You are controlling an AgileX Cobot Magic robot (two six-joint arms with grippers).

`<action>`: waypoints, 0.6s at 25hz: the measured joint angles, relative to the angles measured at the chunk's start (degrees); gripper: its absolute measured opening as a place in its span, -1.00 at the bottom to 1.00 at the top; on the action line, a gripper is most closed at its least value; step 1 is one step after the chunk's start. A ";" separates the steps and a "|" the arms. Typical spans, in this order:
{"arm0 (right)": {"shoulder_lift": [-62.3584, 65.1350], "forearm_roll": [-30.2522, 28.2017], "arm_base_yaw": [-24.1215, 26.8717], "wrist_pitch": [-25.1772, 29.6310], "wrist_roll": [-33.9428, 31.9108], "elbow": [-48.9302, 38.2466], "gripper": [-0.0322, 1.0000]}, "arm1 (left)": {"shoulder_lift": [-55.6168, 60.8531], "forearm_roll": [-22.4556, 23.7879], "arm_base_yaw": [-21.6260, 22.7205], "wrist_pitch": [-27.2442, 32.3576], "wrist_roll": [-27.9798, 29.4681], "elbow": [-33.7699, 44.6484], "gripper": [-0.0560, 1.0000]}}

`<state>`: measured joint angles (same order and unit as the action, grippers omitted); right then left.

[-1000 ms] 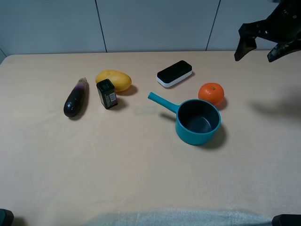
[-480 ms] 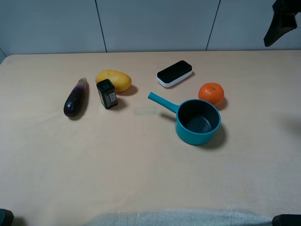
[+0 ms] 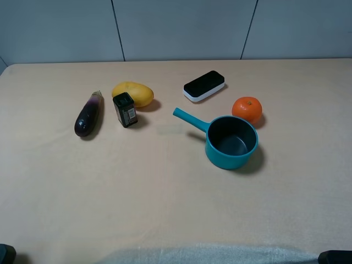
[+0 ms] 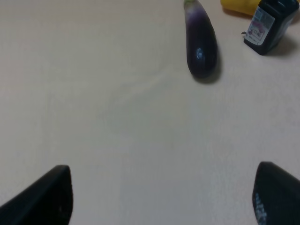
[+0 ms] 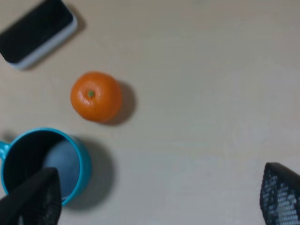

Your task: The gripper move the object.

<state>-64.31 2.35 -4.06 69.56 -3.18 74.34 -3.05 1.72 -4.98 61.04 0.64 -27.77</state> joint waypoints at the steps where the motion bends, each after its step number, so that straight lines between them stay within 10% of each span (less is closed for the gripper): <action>1: 1.58 -0.36 0.00 0.00 -0.20 0.00 0.30 | 0.00 0.00 0.00 0.00 0.00 0.00 0.57; 15: 16.20 -12.37 0.00 0.50 -5.33 -18.36 0.30 | 0.00 0.00 0.00 0.00 0.00 0.00 0.57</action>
<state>-48.11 -10.02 -4.06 70.06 -8.51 55.98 -3.05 1.72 -4.98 61.04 0.64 -27.77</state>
